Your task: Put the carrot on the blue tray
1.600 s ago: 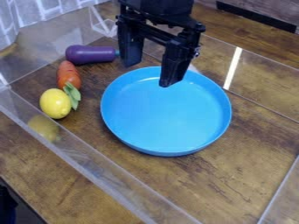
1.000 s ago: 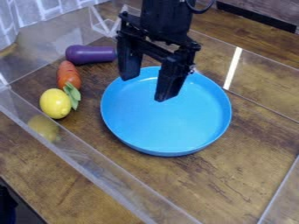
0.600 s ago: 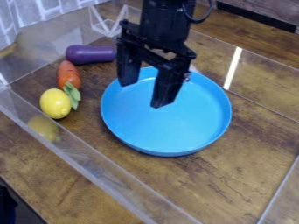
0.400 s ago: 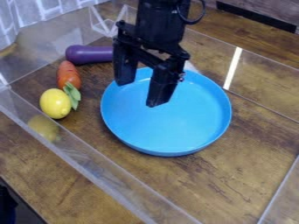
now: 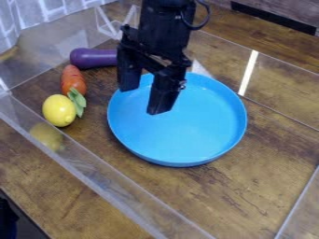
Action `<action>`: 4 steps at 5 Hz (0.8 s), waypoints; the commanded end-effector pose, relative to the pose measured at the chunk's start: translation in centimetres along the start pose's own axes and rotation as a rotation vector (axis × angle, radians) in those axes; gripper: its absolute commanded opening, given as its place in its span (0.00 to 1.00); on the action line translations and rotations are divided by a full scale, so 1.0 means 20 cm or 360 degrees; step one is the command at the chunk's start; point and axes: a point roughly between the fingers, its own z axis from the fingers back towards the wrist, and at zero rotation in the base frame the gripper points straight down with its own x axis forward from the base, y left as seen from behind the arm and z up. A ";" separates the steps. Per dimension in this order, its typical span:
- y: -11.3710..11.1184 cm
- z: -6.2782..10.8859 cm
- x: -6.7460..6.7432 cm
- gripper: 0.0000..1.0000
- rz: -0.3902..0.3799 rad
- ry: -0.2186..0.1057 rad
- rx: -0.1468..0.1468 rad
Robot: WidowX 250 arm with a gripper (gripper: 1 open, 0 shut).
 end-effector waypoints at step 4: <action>0.15 -0.01 -0.04 1.00 -0.0151 0.0032 0.0053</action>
